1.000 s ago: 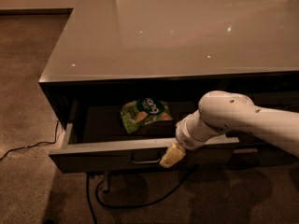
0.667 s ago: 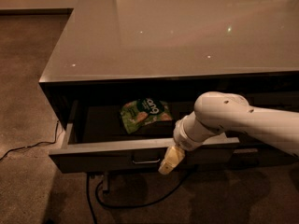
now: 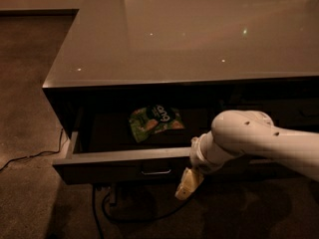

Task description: Open top drawer

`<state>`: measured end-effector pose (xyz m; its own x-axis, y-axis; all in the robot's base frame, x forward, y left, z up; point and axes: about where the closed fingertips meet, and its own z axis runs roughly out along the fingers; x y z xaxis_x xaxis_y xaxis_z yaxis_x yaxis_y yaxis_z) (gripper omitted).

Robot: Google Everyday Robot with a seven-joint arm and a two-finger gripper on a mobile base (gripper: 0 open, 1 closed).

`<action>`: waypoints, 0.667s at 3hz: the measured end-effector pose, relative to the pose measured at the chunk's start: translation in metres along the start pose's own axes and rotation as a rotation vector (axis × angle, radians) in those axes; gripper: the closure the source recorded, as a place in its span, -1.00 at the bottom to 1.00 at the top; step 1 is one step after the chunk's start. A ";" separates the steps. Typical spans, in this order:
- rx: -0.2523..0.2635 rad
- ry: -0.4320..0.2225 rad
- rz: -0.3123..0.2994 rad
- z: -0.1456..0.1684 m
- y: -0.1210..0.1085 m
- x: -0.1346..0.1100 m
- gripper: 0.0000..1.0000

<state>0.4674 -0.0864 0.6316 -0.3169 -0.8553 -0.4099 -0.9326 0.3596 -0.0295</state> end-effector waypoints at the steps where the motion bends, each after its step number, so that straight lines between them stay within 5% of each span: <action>1: 0.040 0.029 -0.029 -0.014 0.017 0.007 -1.00; 2: 0.079 0.050 -0.047 -0.030 0.039 0.016 -0.63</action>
Offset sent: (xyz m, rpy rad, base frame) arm -0.0794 -0.0182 0.0303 -0.1232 -0.1033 0.0080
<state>0.4210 -0.0968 0.6512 -0.2827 -0.8890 -0.3603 -0.9310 0.3448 -0.1202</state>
